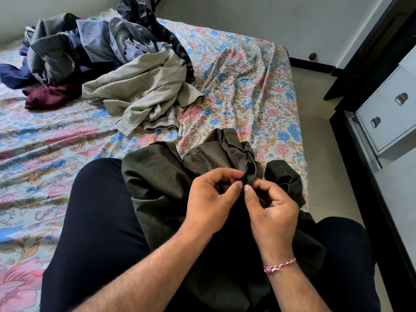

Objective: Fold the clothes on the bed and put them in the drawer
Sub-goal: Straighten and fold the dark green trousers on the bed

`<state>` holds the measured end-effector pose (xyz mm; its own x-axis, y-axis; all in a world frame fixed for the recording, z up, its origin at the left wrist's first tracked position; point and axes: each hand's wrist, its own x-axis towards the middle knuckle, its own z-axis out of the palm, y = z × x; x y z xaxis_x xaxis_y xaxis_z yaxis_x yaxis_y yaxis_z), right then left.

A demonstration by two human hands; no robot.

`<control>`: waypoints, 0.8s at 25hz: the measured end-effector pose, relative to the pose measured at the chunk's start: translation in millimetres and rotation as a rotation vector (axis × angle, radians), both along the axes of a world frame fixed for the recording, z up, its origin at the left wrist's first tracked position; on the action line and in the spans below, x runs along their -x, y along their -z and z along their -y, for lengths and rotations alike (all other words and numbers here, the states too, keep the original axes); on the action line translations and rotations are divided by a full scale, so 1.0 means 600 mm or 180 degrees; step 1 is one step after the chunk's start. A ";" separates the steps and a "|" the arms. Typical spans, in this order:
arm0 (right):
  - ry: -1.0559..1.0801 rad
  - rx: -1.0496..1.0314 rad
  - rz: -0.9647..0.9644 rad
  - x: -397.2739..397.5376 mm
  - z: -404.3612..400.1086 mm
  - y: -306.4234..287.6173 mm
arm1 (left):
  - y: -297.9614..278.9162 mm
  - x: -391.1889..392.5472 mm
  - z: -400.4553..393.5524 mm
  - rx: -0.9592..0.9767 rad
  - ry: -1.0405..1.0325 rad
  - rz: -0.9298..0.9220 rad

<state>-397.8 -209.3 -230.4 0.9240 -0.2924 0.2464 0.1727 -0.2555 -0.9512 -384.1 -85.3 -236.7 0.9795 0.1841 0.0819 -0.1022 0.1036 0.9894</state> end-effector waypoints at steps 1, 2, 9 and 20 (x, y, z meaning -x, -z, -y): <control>-0.0014 0.0015 0.0027 -0.001 0.000 0.001 | -0.001 0.000 0.001 0.0089 0.0034 0.0011; -0.0029 0.0032 0.0049 -0.001 0.000 0.001 | -0.001 0.001 0.003 0.0143 0.0049 0.0021; -0.0267 0.0360 0.0270 0.001 0.001 0.019 | -0.001 -0.004 0.002 0.0171 -0.0234 -0.0022; -0.0932 0.0301 0.0318 -0.027 0.025 0.027 | -0.002 -0.012 -0.016 0.0138 0.0203 -0.0311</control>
